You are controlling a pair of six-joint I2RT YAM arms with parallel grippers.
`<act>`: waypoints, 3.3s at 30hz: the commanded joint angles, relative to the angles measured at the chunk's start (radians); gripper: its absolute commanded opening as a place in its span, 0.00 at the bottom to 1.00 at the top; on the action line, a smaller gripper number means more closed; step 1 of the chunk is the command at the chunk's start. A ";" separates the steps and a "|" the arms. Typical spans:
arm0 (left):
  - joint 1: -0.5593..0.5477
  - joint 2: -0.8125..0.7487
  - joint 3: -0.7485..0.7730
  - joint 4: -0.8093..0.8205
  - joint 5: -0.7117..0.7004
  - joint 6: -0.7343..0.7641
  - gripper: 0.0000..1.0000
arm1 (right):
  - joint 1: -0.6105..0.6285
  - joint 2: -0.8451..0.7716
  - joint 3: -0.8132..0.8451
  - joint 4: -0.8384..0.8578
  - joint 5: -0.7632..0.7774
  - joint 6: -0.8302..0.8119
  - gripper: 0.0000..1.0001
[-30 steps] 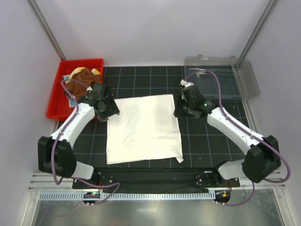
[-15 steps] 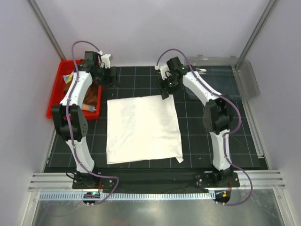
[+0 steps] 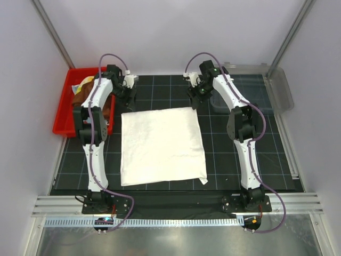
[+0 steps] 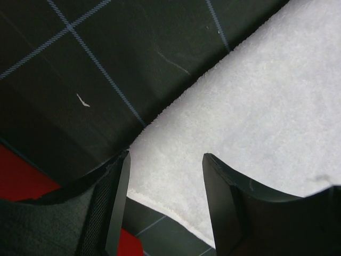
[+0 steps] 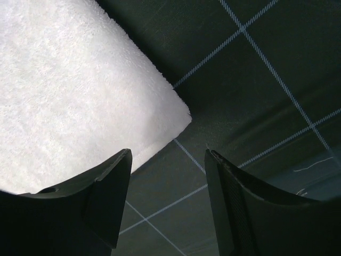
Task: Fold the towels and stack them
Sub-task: Fold the towel
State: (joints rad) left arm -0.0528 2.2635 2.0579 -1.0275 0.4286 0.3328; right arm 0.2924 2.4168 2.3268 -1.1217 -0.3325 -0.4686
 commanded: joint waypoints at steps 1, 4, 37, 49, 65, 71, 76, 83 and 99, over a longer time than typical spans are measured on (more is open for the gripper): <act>-0.001 -0.002 0.039 -0.051 -0.042 0.077 0.60 | 0.008 0.016 0.034 0.037 -0.048 -0.031 0.63; -0.001 0.005 0.042 -0.063 -0.054 0.097 0.59 | 0.008 0.047 0.042 0.066 -0.071 -0.041 0.54; 0.019 0.106 0.096 -0.106 -0.232 0.178 0.57 | 0.007 0.059 -0.027 0.327 0.049 -0.016 0.41; -0.009 0.153 0.148 -0.123 -0.240 0.181 0.35 | 0.007 0.039 -0.041 0.398 0.085 -0.012 0.54; -0.028 0.159 0.162 -0.092 -0.278 0.180 0.41 | 0.008 0.030 -0.066 0.468 0.061 -0.013 0.52; -0.032 0.162 0.168 -0.086 -0.287 0.179 0.29 | 0.007 0.011 -0.058 0.485 -0.006 0.011 0.56; -0.038 0.166 0.179 -0.074 -0.277 0.176 0.20 | 0.007 0.028 -0.038 0.490 -0.008 0.009 0.52; -0.047 0.183 0.209 -0.077 -0.283 0.183 0.03 | 0.004 0.062 -0.024 0.479 -0.019 0.002 0.47; -0.056 0.157 0.209 -0.025 -0.353 0.186 0.44 | -0.015 0.064 -0.001 0.445 0.038 -0.019 0.38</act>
State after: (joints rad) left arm -0.1040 2.4424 2.2250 -1.0863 0.1093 0.5064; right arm 0.2871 2.5118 2.2704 -0.6758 -0.3008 -0.4763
